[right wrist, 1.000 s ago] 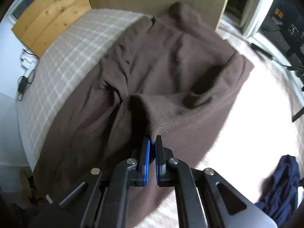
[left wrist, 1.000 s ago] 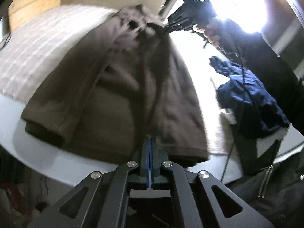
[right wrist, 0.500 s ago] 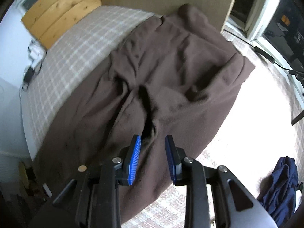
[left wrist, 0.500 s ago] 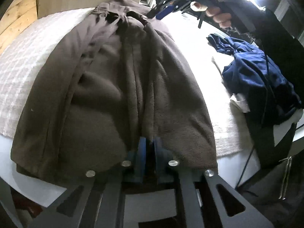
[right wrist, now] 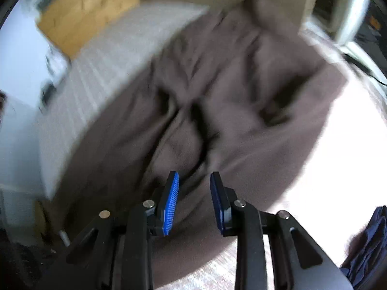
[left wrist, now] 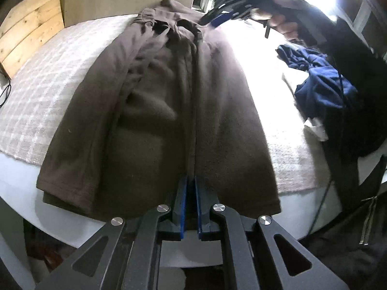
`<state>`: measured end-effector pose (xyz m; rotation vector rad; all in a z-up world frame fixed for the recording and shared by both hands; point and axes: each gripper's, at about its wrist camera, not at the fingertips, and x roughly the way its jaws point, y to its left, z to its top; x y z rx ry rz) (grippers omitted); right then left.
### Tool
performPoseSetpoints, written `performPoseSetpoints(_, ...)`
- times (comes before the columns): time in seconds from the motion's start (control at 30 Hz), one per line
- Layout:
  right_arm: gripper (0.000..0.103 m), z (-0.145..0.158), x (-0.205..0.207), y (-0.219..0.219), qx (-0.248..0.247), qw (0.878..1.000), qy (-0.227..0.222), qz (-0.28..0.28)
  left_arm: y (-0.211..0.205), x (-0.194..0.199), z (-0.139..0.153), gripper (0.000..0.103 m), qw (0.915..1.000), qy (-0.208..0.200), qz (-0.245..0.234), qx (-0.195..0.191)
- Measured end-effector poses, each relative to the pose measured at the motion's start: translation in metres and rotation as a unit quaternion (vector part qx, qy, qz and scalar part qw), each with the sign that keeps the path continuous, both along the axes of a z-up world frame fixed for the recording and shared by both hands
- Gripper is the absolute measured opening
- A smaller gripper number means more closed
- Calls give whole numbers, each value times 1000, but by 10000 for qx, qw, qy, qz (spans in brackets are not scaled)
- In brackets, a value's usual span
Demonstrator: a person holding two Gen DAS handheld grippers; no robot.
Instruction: Fold clothes
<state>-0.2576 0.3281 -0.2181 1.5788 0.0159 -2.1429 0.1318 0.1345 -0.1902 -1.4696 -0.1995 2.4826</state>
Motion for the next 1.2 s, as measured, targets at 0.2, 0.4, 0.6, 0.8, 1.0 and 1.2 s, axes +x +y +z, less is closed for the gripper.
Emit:
performPoseSetpoints(0.2, 22, 26, -21, 111, -240, 9883, 464, -1435, -2, -9, 4, 6, 9999, -43, 46, 85)
performPoseSetpoints(0.4, 22, -3, -49, 108, -300, 9856, 235, -1646, 27, -31, 0, 6, 9989, -31, -435, 160)
performPoseSetpoints(0.6, 22, -13, -84, 71, -256, 9912, 395, -1237, 42, -39, -28, 7, 9969, -431, -654, -55)
performPoseSetpoints(0.8, 22, -27, -133, 85, -341, 9858, 106, -1643, 40, -37, -30, 7, 9967, -508, -638, -20)
performPoseSetpoints(1.0, 22, -1, -97, 83, -655, 9878, 554, -1301, 37, -36, -29, 7, 9967, -516, -622, 55)
performPoseSetpoints(1.2, 22, -37, -92, 37, 131, 9933, 590, -983, 30, -35, -19, 7, 9962, -548, -669, 28)
